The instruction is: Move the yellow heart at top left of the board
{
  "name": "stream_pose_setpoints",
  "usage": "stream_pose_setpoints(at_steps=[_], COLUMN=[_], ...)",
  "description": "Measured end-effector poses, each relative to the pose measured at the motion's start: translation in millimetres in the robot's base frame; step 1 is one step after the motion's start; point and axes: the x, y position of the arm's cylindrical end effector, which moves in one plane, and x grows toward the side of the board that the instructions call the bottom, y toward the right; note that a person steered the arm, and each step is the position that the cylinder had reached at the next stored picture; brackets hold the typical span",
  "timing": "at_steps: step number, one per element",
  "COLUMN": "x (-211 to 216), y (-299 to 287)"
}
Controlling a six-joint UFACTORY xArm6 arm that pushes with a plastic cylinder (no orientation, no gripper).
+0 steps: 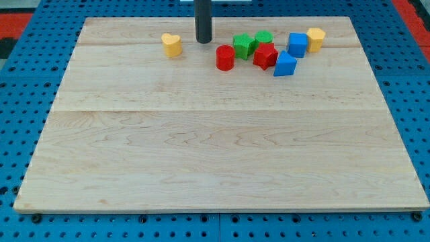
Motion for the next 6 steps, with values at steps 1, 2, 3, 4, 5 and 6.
stream_pose_setpoints(at_steps=[1, 2, 3, 4, 5, 6], x=[16, -14, -16, -46, -42, -44], y=[-79, -112, -63, -75, -124, -40])
